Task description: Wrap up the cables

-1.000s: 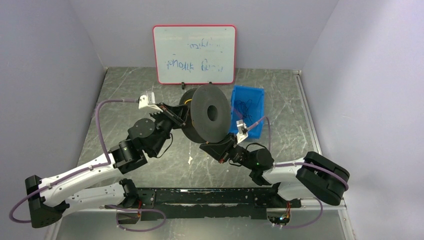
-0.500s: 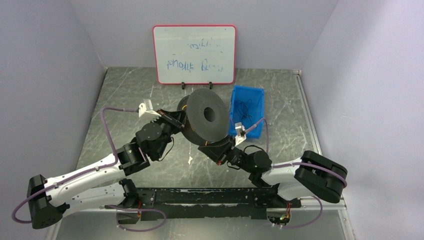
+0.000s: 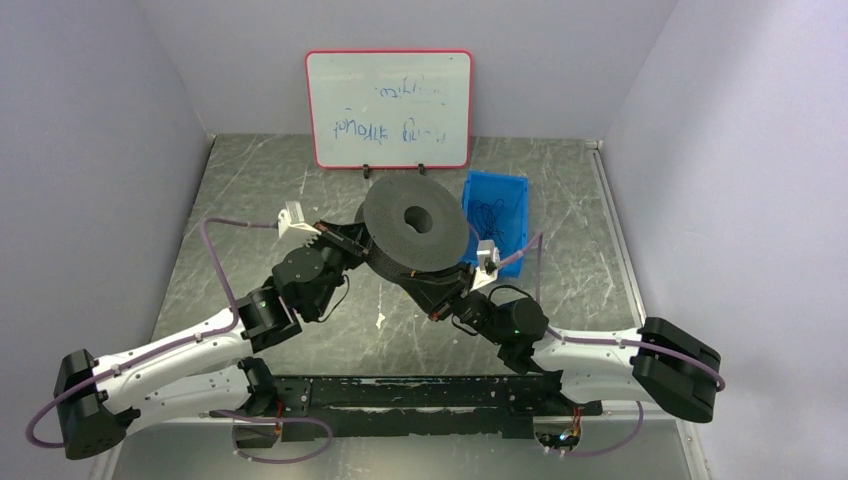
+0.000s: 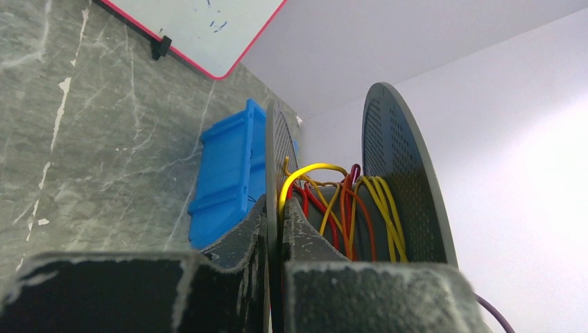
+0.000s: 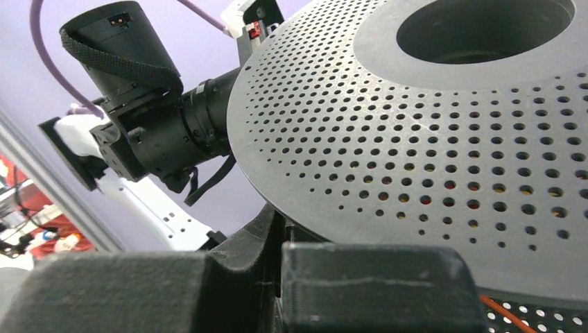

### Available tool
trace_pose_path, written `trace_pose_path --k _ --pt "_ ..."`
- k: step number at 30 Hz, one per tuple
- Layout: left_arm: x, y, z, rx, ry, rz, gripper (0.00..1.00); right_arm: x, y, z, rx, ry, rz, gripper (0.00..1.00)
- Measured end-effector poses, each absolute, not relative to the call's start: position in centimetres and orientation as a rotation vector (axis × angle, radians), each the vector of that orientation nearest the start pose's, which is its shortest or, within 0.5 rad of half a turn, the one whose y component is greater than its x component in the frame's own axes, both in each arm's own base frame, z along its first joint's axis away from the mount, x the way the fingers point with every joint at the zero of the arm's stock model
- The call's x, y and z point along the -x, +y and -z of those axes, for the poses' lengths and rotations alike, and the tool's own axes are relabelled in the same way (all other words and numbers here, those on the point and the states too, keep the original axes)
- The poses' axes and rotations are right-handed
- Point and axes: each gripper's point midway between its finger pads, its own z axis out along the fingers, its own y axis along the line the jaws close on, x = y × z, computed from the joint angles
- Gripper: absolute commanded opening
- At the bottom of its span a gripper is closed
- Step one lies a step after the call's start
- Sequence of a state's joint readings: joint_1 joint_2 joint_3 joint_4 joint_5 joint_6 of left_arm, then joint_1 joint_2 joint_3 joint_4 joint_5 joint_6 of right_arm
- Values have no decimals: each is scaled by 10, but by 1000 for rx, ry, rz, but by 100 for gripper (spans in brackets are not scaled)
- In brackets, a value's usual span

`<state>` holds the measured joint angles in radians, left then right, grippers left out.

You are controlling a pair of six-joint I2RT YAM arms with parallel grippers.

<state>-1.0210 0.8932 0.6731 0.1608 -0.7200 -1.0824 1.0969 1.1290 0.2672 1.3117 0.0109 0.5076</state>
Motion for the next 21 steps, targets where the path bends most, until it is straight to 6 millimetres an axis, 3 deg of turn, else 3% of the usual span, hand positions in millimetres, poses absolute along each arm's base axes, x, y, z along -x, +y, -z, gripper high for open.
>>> trace_pose_path --k 15,21 --pt "-262 -247 -249 646 1646 1002 7 -174 323 -244 331 1347 -1115 0" --pt "-266 -242 -216 675 1688 959 7 -185 330 -216 349 1402 -1012 0"
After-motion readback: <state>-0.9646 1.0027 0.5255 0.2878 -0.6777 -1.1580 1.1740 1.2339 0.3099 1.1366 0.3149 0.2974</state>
